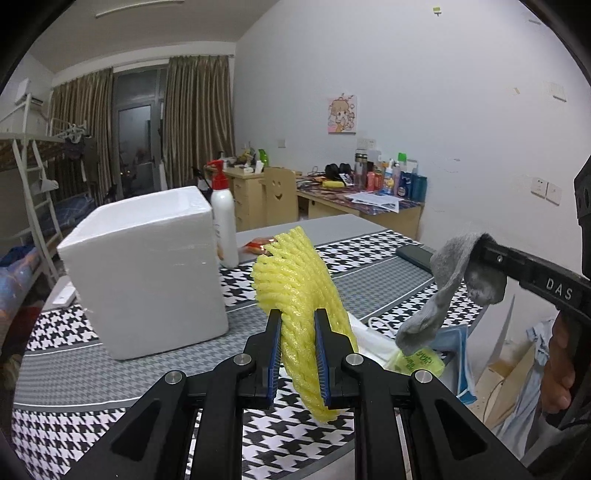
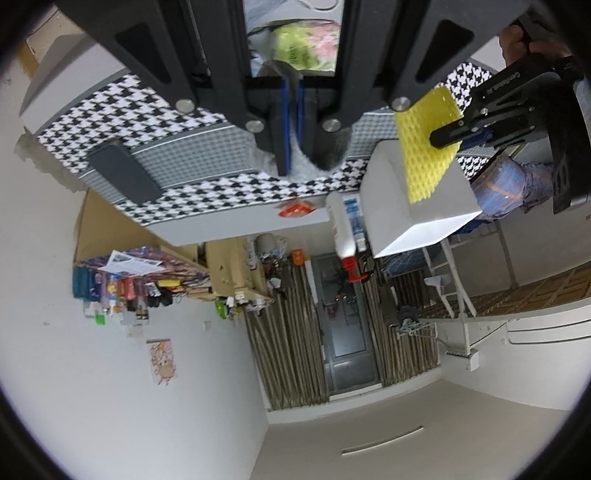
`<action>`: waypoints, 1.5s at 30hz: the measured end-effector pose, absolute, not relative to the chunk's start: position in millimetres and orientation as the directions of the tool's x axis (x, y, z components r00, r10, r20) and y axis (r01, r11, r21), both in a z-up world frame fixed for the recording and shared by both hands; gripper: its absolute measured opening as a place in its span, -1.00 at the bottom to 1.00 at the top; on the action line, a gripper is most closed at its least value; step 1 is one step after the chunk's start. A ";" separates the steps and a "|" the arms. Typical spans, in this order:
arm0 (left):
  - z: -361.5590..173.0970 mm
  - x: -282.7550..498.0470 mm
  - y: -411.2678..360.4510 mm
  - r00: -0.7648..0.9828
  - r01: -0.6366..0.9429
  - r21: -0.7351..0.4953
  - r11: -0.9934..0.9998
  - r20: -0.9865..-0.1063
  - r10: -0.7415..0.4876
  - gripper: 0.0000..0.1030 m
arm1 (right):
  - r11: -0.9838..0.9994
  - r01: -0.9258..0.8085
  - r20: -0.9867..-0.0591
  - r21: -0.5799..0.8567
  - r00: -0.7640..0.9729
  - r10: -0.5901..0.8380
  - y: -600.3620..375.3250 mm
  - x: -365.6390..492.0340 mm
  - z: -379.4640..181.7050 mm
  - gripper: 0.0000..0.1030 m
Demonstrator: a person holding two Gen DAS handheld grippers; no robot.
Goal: Organize soft objects
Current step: 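Lift and carry the yellow net and grey sock over the white foam box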
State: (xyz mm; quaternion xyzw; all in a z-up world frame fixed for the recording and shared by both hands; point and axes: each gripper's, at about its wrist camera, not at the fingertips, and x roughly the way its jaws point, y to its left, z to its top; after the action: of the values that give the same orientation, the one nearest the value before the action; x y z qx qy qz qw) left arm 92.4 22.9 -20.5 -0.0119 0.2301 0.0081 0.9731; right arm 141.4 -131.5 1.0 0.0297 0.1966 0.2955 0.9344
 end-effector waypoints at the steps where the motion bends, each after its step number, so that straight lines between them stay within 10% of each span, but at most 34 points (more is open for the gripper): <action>1: -19.8 91.9 24.1 0.894 -0.028 -0.016 0.999 -0.448 0.018 -0.65 | 0.820 -0.545 -0.353 0.176 0.743 0.569 -129.6 141.9 0.4 -0.89; 45: 60.7 94.2 92.6 0.930 -0.156 -0.007 0.988 -0.337 0.145 -0.65 | 0.730 -0.669 -0.351 0.144 0.655 0.669 -32.3 157.4 55.7 -0.89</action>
State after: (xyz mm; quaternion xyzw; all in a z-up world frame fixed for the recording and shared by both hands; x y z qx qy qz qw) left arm 94.2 92.6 60.7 -0.0166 0.1703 0.0767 0.9823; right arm 157.4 -32.3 55.7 0.0009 0.1932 0.3677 0.9097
